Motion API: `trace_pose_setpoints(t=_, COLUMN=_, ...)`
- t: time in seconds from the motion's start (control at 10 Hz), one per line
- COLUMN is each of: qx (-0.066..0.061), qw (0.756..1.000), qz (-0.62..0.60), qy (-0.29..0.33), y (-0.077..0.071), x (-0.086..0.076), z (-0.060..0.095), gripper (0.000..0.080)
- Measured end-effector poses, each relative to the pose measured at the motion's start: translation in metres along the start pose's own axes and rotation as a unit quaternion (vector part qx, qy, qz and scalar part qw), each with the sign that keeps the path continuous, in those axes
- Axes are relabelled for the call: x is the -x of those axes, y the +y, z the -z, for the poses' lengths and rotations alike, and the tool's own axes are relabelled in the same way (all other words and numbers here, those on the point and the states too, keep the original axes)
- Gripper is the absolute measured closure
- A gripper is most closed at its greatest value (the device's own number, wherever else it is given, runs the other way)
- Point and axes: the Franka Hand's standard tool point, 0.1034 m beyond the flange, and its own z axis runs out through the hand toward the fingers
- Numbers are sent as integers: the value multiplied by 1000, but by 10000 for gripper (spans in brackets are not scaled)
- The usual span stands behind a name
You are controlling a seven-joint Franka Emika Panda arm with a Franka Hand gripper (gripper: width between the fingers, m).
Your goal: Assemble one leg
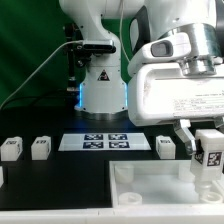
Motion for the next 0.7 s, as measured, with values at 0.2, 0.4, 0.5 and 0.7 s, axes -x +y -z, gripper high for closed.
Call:
trace_pose_setpoints(t=0.2, qx=-4, qw=1000, qz=4, qy=-2, y=-8, x=2, z=-2, gripper=507)
trace_pose_setpoints(t=0.4, qx=-4, qw=1000, qz=5, qy=0, y=-9, x=0, z=-4, gripper=507)
trace_pose_setpoints(t=0.5, qx=-4, qw=1000, qz=6, qy=2, y=-9, x=-1, z=-5, gripper=507)
trace_pose_setpoints(t=0.7, qx=-3, qw=1000, qz=7, qy=0, y=-6, x=2, z=-10, gripper=507)
